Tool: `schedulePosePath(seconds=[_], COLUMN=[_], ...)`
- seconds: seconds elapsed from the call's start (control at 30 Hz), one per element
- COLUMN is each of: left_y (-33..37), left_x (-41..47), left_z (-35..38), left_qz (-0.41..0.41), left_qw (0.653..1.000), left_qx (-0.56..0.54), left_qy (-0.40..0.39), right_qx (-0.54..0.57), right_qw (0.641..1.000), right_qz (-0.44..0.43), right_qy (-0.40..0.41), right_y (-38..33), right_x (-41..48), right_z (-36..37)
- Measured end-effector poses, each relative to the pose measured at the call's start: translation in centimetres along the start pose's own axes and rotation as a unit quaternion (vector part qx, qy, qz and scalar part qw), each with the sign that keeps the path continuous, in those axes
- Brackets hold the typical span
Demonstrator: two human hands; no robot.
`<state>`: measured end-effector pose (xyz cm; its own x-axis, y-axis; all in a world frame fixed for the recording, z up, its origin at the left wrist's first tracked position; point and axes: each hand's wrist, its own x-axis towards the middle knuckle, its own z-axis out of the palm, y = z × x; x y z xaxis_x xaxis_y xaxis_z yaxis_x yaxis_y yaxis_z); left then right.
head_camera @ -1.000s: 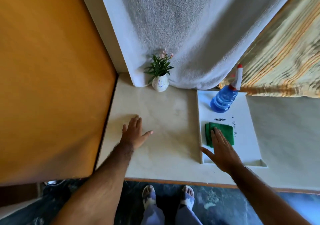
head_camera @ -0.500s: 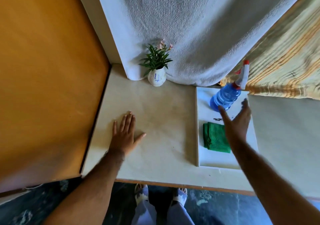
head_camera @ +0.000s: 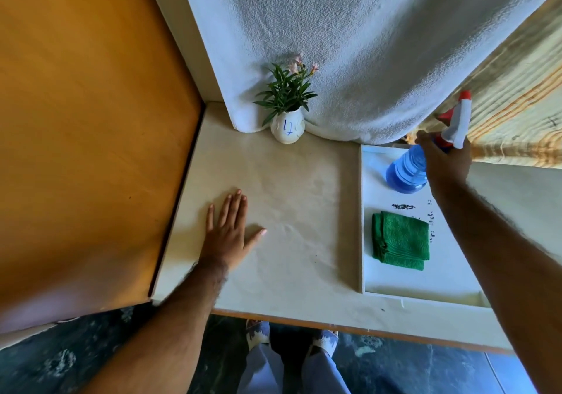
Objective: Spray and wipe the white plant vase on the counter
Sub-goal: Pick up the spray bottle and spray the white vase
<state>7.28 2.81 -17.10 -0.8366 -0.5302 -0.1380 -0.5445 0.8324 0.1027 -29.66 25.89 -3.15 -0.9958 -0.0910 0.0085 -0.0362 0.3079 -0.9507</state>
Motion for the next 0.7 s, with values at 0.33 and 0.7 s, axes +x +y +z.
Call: schedulePosePath(seconds=[0.33,0.7], left_y=[0.0,0.1], left_x=[0.0,-0.1], left_z=[0.3,0.3], left_qz=[-0.010,-0.002], left_qw=[1.000,0.999], left_qx=[-0.013,-0.014], left_qy=[0.010,0.046], right_qx=[0.060,-0.178], right_qw=[0.987,0.928], right_qz=[-0.089,0.021], right_qy=[-0.115,-0.326], right_y=[-5.9,-5.0], right_x=[-4.2,-11.7], right_z=[3.2,12.9])
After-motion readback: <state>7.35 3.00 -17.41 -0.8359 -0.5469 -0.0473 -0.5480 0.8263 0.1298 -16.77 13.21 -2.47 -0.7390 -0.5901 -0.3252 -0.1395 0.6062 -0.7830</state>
